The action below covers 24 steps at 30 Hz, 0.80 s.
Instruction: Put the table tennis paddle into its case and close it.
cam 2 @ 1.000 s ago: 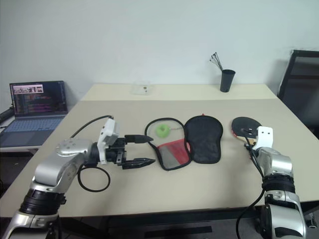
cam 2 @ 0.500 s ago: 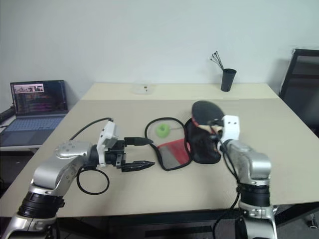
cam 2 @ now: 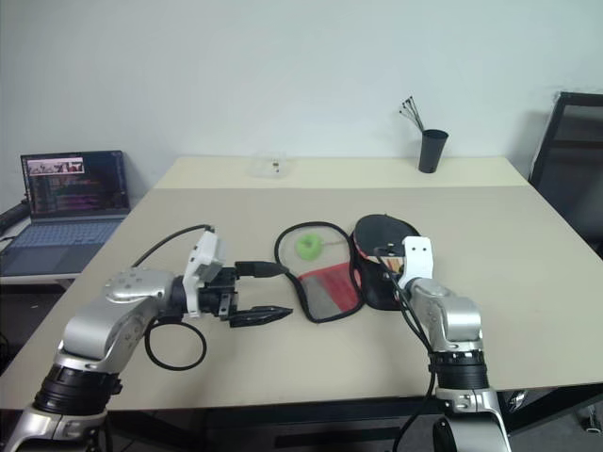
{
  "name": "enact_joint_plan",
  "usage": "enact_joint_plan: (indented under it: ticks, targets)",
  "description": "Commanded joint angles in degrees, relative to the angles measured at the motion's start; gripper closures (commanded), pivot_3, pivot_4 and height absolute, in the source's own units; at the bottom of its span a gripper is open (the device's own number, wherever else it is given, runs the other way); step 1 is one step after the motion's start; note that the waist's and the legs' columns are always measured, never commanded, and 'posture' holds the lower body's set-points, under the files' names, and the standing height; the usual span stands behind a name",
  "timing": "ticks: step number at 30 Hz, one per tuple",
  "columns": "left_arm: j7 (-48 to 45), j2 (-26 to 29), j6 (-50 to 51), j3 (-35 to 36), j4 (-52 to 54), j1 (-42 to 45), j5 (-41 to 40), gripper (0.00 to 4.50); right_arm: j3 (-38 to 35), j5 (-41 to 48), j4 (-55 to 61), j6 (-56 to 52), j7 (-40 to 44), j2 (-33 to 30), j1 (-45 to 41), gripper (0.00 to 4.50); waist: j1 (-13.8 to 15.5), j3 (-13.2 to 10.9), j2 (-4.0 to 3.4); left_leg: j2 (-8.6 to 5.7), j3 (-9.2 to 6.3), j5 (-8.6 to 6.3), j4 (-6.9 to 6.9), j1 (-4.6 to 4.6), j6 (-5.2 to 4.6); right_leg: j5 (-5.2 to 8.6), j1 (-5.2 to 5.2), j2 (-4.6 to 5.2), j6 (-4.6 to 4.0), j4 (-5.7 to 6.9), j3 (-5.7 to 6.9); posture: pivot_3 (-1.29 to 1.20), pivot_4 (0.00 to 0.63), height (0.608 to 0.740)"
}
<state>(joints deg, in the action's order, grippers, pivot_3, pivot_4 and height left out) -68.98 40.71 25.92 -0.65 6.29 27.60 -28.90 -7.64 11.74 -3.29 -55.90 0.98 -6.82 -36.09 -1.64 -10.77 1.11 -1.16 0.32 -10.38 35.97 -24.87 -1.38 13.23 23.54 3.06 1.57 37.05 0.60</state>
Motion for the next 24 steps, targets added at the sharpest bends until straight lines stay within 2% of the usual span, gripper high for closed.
enact_joint_plan:
  ticks: [1,11,18,21,24]
  targets:
    - [0.46,0.72,-0.12,1.51,2.14,-0.16,-0.77,0.00,0.10,-0.85,0.69,3.29,-0.25,-0.18,-0.90,3.39,0.00,0.00,0.00,0.00,0.00,0.00,0.00,0.00,0.00,0.00,0.00,0.00,0.00,0.00,0.00,0.00,0.150,0.740]
    - [0.53,0.69,-0.51,1.19,1.97,-0.30,-0.66,0.00,1.48,-1.74,1.75,1.93,0.28,0.01,0.16,3.39,-0.01,0.00,0.00,0.00,-0.01,0.00,0.00,0.00,0.00,0.00,0.00,0.00,0.00,0.01,0.00,0.00,0.150,0.740]
    - [0.59,0.64,-0.98,1.15,1.49,-0.62,-0.29,0.00,1.94,-1.31,7.16,-0.20,0.31,-0.01,1.18,1.04,0.00,0.00,0.00,0.00,-0.02,0.00,0.01,0.00,0.00,0.01,-0.01,0.00,0.01,0.00,0.01,0.00,0.150,0.740]
    - [1.29,0.70,-1.07,1.65,1.28,-1.18,-0.07,0.00,3.50,0.14,13.36,-3.25,2.75,-1.17,2.68,0.02,0.02,0.00,0.00,0.00,-0.03,0.00,0.00,0.00,0.00,0.02,-0.01,0.01,0.02,-0.01,0.01,0.00,0.150,0.740]
    - [2.67,1.27,-2.07,2.74,-0.63,-2.38,1.38,0.00,4.90,6.58,23.22,-7.24,10.92,-4.36,3.85,0.02,0.02,-0.01,-0.01,0.01,-0.03,0.00,0.00,0.00,0.00,0.02,0.00,0.01,0.02,-0.01,0.00,0.00,0.150,0.740]
